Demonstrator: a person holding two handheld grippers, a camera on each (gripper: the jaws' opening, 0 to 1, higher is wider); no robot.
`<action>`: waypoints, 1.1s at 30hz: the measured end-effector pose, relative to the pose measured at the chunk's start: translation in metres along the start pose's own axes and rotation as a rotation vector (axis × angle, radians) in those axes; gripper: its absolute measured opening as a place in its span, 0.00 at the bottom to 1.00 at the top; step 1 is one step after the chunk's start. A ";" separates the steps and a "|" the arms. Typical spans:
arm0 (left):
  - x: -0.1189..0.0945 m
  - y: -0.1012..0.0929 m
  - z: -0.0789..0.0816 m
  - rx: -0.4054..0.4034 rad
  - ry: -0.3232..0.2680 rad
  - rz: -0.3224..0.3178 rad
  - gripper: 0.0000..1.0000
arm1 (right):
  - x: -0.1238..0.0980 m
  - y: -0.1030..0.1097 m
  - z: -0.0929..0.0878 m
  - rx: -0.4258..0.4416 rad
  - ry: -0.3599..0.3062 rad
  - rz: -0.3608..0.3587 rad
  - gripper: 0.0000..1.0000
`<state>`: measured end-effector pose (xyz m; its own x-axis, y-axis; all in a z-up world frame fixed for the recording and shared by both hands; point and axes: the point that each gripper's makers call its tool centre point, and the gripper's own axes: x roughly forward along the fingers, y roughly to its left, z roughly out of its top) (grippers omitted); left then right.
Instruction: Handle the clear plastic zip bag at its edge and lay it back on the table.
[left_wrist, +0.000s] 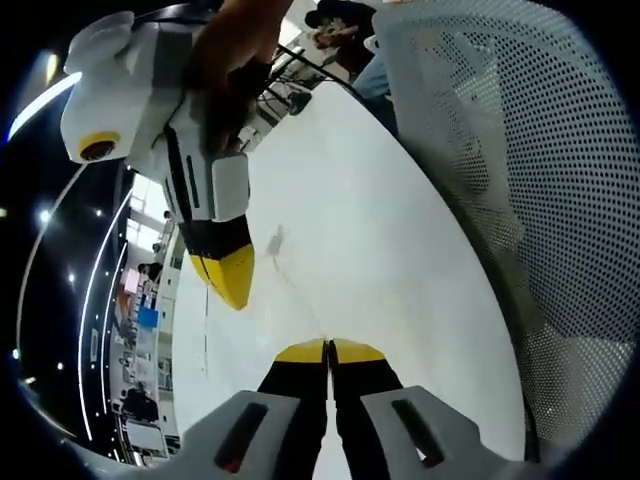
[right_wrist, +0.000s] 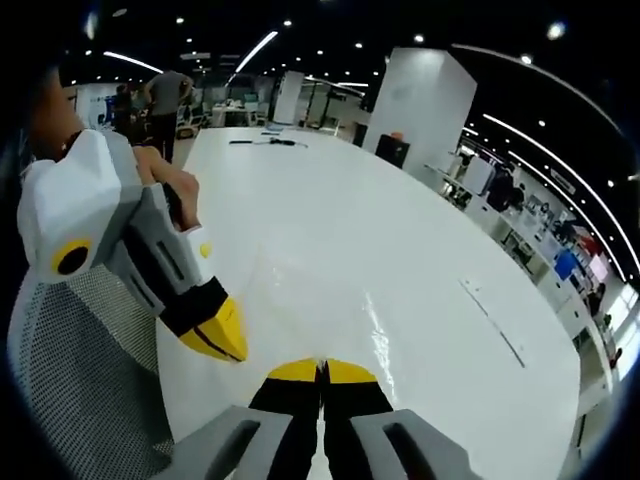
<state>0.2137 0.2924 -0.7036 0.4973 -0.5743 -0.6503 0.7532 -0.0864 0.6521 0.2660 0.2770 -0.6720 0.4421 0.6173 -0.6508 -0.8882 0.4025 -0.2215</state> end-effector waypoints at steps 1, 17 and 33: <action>0.000 0.000 0.000 -0.002 0.001 0.000 0.00 | -0.001 -0.002 0.001 0.001 -0.002 -0.005 0.00; 0.000 -0.001 -0.001 -0.042 -0.008 0.002 0.00 | -0.008 -0.017 0.005 0.019 -0.019 -0.049 0.00; 0.002 0.017 -0.002 -0.119 -0.024 0.038 0.00 | -0.009 -0.020 -0.006 -0.121 0.075 -0.138 0.00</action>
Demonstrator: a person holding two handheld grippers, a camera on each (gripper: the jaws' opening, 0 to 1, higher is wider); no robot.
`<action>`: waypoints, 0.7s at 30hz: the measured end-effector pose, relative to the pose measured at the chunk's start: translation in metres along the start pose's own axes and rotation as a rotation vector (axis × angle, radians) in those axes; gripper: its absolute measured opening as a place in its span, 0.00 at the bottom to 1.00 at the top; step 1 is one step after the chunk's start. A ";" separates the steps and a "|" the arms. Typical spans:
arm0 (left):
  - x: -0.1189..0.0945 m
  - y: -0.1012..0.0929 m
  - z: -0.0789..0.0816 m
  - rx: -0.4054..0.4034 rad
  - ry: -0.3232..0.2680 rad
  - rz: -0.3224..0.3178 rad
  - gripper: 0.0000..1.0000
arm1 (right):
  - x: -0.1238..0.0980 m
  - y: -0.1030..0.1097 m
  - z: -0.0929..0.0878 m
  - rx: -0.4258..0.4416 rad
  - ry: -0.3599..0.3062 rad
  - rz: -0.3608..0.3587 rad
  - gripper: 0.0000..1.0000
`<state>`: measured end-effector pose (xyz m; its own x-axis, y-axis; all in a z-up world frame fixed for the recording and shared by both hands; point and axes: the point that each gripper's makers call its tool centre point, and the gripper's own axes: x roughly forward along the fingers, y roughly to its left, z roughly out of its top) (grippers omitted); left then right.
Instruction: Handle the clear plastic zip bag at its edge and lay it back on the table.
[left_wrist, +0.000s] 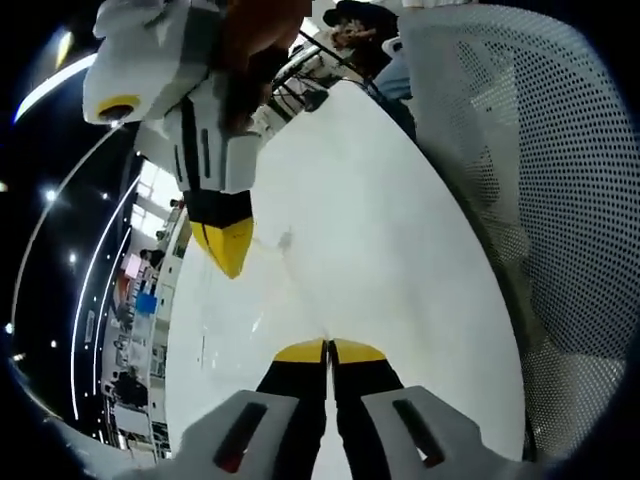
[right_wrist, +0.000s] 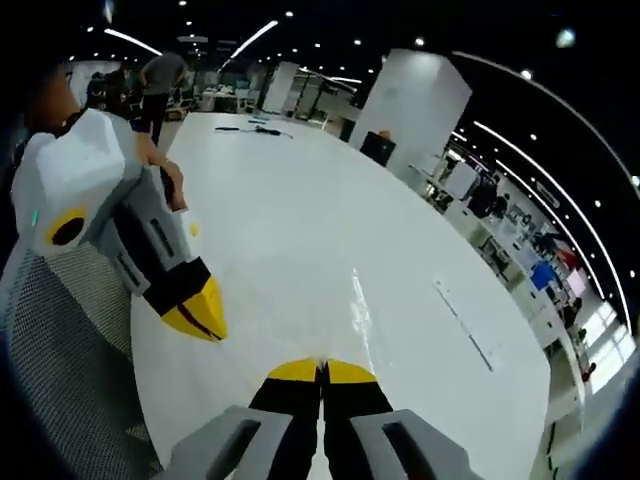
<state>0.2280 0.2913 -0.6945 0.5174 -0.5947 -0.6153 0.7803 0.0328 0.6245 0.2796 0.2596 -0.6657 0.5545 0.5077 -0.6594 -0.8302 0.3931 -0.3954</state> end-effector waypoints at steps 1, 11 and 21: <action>0.000 0.003 0.002 -0.024 -0.013 0.009 0.00 | -0.001 0.002 0.000 0.008 0.003 -0.003 0.00; -0.012 0.034 0.022 -0.258 -0.114 0.055 0.04 | 0.008 0.000 -0.014 -0.018 0.055 -0.046 0.00; -0.025 0.040 0.017 -0.552 -0.181 0.049 0.18 | 0.020 0.012 -0.023 -0.049 0.088 -0.009 0.00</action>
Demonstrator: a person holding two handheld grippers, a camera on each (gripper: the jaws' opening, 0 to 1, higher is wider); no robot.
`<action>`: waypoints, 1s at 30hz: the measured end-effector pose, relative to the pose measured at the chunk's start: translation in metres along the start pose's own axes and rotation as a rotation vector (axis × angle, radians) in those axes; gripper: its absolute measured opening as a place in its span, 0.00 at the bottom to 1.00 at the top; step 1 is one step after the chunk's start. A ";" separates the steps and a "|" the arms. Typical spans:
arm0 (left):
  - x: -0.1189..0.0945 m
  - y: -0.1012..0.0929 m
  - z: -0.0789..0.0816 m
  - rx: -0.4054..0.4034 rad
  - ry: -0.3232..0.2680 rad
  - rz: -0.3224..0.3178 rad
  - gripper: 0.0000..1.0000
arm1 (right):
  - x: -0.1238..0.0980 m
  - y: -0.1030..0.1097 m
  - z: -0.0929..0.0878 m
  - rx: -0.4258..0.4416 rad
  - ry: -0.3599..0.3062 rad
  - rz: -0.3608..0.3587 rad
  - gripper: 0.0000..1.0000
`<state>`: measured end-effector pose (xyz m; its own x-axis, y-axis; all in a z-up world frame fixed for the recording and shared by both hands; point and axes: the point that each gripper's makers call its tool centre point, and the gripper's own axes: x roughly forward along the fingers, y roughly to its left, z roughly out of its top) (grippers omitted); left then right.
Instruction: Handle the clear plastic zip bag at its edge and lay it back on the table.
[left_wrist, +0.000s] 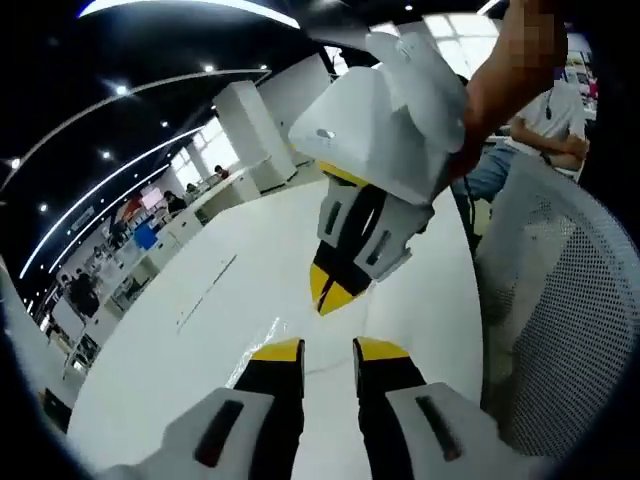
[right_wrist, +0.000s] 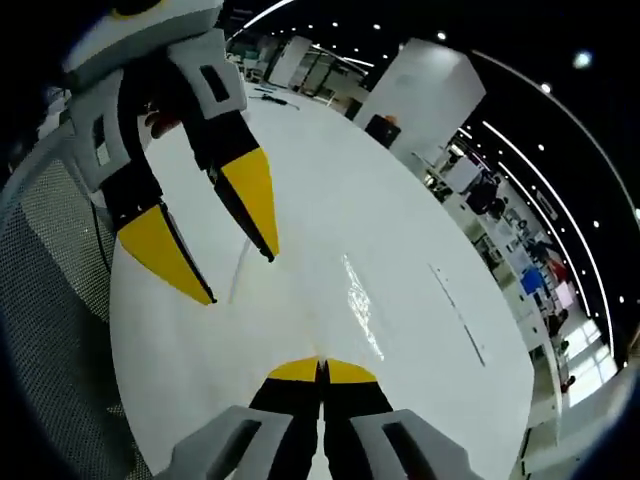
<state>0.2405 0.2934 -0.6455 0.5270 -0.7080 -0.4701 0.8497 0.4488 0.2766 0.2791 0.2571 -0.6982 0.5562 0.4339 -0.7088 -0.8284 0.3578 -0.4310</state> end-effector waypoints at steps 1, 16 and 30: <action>-0.003 0.002 0.000 -0.024 -0.009 0.010 0.20 | 0.001 0.002 -0.001 -0.006 0.003 0.005 0.00; -0.025 0.009 -0.011 -0.183 -0.034 0.068 0.28 | 0.031 0.029 -0.020 -0.151 0.038 0.017 0.00; -0.030 0.010 -0.031 -0.203 0.014 0.099 0.30 | 0.046 0.046 -0.028 -0.116 0.025 0.067 0.12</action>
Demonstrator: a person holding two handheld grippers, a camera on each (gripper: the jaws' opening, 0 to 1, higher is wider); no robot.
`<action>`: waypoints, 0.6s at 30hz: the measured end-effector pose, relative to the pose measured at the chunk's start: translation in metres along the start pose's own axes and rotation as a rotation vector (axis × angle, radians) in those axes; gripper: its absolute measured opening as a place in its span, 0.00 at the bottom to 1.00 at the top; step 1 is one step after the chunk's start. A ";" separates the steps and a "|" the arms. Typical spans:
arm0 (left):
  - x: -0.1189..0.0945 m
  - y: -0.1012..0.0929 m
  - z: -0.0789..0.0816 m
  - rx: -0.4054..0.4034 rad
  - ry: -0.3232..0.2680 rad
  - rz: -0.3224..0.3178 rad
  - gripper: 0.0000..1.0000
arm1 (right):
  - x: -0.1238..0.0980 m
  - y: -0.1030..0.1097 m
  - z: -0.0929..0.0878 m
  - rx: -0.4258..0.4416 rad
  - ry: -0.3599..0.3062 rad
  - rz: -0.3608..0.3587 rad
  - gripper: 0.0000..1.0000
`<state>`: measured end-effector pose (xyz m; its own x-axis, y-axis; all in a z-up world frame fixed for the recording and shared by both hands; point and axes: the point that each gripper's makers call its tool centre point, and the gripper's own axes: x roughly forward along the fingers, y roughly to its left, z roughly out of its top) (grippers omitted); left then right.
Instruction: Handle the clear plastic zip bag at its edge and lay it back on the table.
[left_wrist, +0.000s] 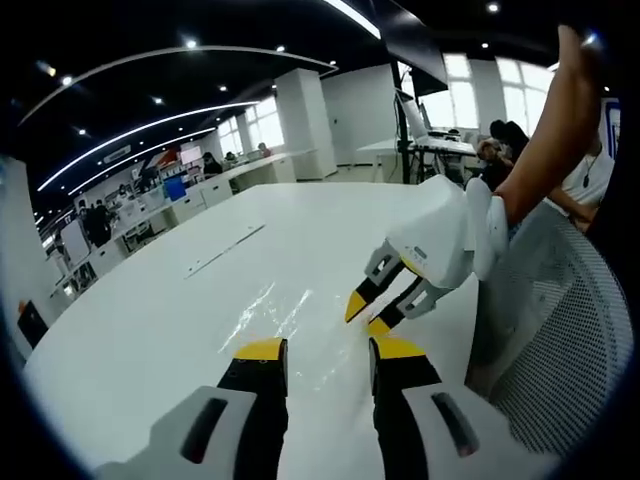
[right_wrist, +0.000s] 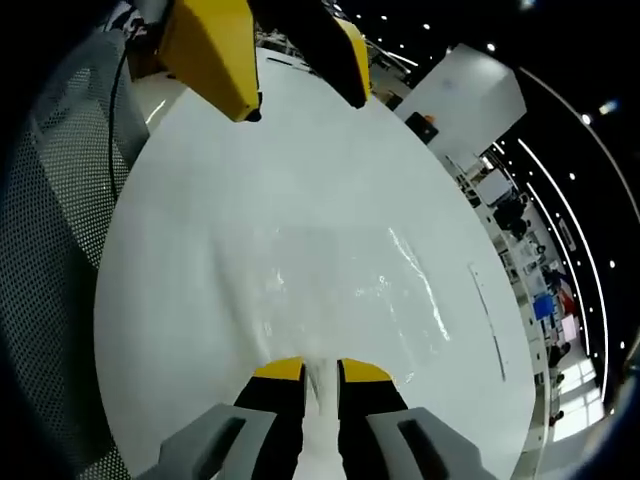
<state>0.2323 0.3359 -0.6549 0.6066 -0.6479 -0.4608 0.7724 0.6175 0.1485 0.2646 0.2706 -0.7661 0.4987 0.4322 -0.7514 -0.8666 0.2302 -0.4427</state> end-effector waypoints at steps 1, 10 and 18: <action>0.000 0.001 -0.003 0.003 0.010 0.002 0.31 | -0.001 -0.001 0.001 0.040 -0.008 -0.002 0.18; 0.005 0.006 -0.020 0.001 0.044 0.004 0.33 | -0.010 -0.002 0.008 0.205 -0.055 0.017 0.43; 0.007 0.006 -0.033 -0.012 0.072 -0.008 0.38 | -0.029 -0.003 0.013 0.344 -0.130 0.028 0.57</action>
<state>0.2351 0.3501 -0.6863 0.5851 -0.6192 -0.5237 0.7745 0.6181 0.1344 0.2526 0.2686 -0.7365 0.4870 0.5443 -0.6830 -0.8466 0.4865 -0.2159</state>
